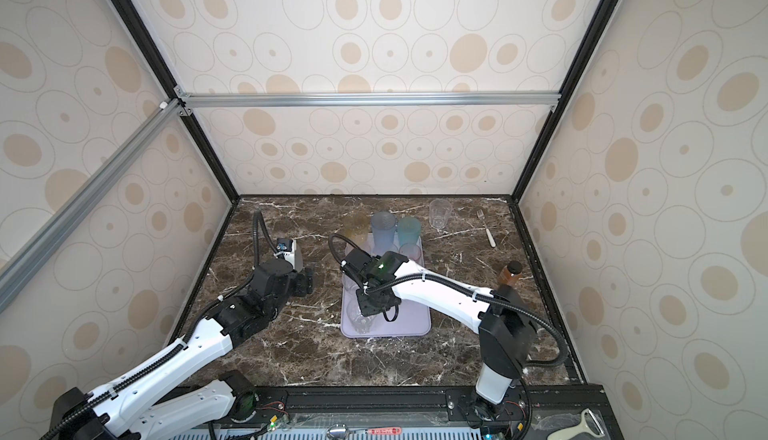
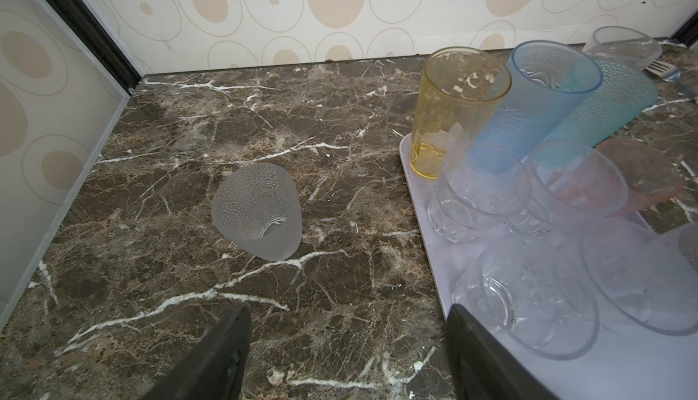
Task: Place the glasses into the tray
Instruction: 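Carry the clear glass over the tray's nearer end with the right gripper, then lower the clear glass onto the tray and open the right gripper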
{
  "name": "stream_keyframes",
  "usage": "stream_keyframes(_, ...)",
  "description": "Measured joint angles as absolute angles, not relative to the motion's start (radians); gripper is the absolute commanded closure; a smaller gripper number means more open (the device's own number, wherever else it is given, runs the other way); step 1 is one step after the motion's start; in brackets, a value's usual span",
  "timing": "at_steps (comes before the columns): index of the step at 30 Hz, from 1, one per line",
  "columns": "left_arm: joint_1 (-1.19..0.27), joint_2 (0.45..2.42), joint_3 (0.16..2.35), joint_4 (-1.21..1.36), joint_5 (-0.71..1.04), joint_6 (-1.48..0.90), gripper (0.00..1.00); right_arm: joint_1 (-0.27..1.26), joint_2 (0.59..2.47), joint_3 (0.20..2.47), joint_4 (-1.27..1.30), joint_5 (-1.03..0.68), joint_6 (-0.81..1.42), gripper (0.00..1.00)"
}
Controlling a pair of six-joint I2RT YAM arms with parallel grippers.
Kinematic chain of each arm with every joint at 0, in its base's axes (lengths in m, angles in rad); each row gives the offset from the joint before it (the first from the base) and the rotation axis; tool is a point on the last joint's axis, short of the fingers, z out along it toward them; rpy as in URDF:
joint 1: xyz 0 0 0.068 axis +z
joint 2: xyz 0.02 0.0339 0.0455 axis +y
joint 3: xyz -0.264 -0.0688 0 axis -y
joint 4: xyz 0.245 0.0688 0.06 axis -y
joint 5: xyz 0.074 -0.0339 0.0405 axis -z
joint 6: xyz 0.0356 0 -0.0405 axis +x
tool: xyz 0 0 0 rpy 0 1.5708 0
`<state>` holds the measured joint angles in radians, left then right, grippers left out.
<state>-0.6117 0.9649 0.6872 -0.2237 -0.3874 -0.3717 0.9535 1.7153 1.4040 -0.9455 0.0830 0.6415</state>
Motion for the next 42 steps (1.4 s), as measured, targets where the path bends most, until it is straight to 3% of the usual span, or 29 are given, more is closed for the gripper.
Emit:
stream_keyframes(20,-0.592,0.973,0.655,-0.196,-0.354,-0.371,0.2,0.953,1.82,1.414,-0.846,0.081,0.681,0.98)
stream_keyframes(23,-0.59,0.973,0.655,-0.196,-0.35,-0.372,0.2,0.953,1.821,1.414,-0.842,0.08,0.688,0.93)
stream_keyframes(30,-0.572,0.989,0.655,-0.194,-0.333,-0.371,0.21,0.953,1.821,1.427,-0.845,0.049,0.693,0.71)
stream_keyframes(36,-0.461,1.056,0.68,-0.188,-0.27,-0.342,0.22,0.922,1.779,1.44,-0.828,-0.004,0.689,0.65)
stream_keyframes(42,-0.226,1.143,0.797,-0.179,-0.127,-0.315,0.24,0.85,1.688,1.44,-0.783,-0.011,0.688,0.65)
